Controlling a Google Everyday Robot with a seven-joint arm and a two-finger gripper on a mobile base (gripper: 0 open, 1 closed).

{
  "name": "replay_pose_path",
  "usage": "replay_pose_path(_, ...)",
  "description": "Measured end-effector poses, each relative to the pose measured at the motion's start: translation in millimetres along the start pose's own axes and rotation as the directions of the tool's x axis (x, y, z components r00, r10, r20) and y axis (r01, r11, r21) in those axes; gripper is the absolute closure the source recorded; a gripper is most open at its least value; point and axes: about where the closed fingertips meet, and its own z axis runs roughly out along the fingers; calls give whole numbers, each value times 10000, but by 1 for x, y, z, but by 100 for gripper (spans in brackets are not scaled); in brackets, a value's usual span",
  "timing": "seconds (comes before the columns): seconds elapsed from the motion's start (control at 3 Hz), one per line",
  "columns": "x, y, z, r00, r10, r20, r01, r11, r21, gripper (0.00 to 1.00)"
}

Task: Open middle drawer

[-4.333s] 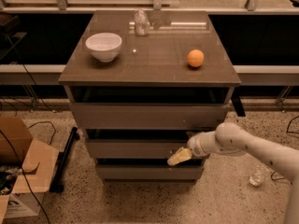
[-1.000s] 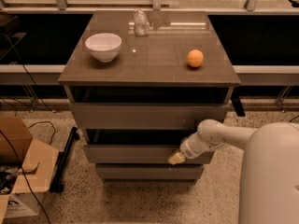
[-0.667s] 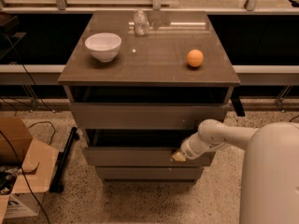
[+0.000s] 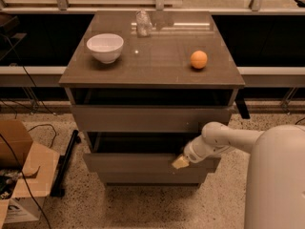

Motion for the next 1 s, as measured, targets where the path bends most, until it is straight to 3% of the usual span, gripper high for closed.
replay_pose_path(0.33,0,0,0,10000,0,0,0,10000,0,12)
replay_pose_path(0.67,1,5,6,9960,-541,-713,513,9979,-396,0)
replay_pose_path(1.0,14,18,15,9718,-1187,-2035,1047,9914,-782,0)
